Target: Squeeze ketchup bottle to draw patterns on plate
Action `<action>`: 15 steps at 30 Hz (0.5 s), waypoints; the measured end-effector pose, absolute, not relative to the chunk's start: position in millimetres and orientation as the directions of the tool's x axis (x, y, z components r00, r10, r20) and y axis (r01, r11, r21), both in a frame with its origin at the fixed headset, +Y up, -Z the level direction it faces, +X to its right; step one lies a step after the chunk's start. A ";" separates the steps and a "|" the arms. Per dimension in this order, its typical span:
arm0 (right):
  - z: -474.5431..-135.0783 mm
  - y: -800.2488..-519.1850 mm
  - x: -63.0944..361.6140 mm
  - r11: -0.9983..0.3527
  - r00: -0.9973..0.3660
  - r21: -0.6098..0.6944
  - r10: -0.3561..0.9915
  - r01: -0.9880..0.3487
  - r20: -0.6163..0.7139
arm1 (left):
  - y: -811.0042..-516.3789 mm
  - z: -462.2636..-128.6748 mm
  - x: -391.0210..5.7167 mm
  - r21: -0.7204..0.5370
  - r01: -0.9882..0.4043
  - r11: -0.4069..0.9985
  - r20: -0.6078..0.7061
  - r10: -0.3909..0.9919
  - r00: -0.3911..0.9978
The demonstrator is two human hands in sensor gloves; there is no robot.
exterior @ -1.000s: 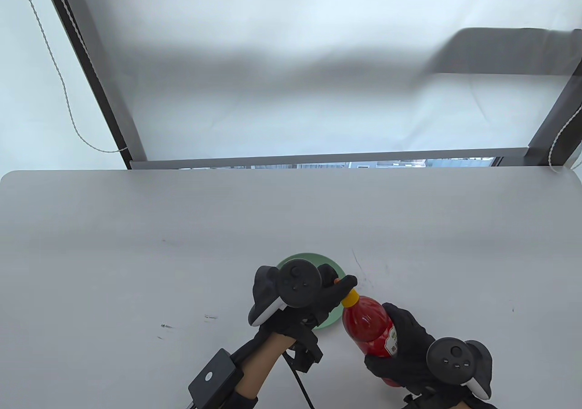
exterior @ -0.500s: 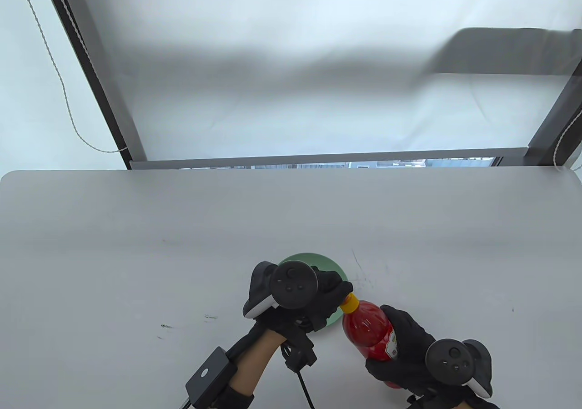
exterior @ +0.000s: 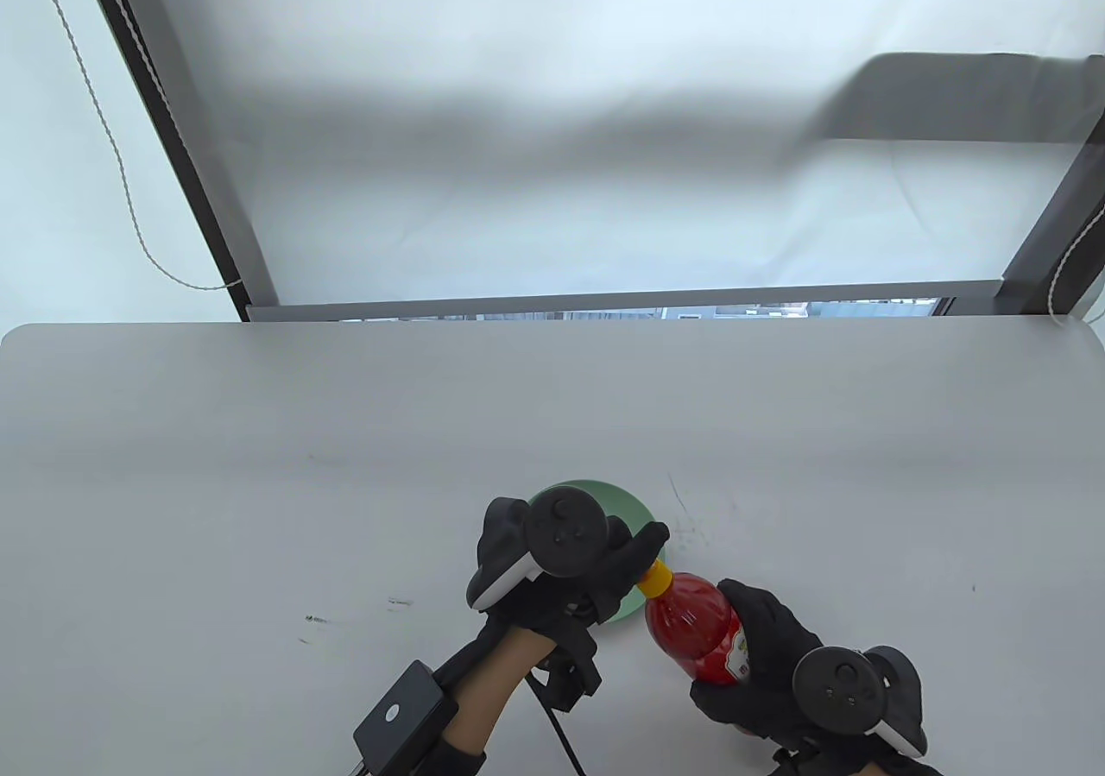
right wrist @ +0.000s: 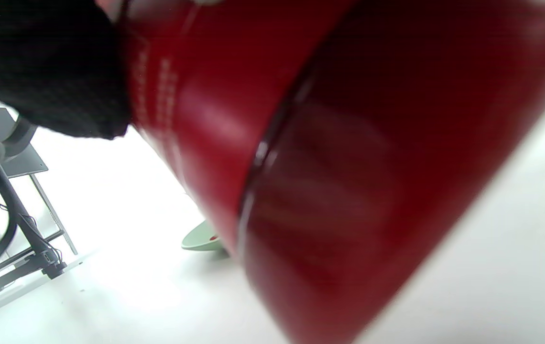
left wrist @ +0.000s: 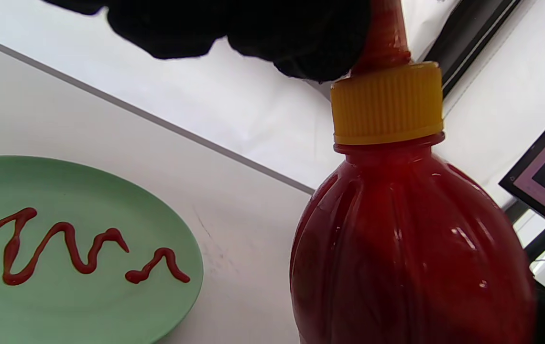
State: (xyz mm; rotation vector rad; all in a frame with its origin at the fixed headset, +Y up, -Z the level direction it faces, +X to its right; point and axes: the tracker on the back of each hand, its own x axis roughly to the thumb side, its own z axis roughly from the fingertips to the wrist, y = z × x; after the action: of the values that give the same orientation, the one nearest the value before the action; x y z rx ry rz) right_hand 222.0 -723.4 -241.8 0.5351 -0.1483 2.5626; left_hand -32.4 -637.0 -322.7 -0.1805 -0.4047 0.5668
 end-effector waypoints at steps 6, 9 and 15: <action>-241.2 -724.8 220.0 -0.870 -0.796 -0.006 0.448 -0.493 0.407 | -638.6 -322.8 -28.6 -0.242 -0.499 0.832 0.365 0.554 0.748; -240.9 -723.6 221.6 -0.862 -0.785 -0.008 0.458 -0.507 0.417 | -635.4 -320.4 -26.1 -0.223 -0.531 0.818 0.422 0.572 0.703; -240.1 -723.1 224.5 -0.843 -0.752 0.009 0.484 -0.538 0.447 | -629.7 -314.1 -22.1 -0.180 -0.578 0.796 0.519 0.576 0.632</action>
State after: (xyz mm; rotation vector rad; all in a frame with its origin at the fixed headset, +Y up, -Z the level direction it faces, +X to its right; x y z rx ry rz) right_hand 224.5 -723.1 -240.1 0.5957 -0.1614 2.5129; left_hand -22.1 -629.7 -314.1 0.0039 -0.5925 0.6598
